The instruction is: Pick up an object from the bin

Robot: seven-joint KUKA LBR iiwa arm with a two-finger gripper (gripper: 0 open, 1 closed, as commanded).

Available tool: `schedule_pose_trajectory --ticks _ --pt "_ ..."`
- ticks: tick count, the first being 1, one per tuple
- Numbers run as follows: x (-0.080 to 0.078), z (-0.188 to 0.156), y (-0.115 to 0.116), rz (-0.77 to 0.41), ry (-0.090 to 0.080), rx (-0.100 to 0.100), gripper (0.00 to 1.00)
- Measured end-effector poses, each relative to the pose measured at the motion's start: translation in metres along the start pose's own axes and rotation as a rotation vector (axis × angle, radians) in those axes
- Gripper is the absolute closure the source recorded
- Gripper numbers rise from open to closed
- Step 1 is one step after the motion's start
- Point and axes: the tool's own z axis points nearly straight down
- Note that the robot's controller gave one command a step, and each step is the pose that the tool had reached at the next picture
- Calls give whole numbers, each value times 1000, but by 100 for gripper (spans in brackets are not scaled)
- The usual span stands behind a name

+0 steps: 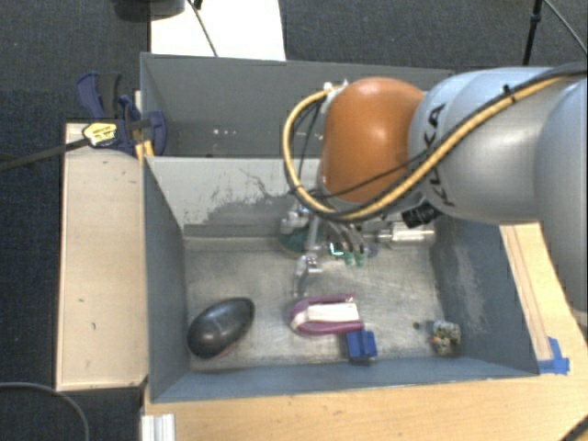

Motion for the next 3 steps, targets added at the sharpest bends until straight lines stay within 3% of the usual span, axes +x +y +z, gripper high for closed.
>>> schedule_pose_trajectory --ticks 1,2,3 --pt "24 79 -65 -33 -2 -1 0" --pt "73 91 -78 -347 -26 -1 0" --pt "64 32 -94 -637 -12 3 0"
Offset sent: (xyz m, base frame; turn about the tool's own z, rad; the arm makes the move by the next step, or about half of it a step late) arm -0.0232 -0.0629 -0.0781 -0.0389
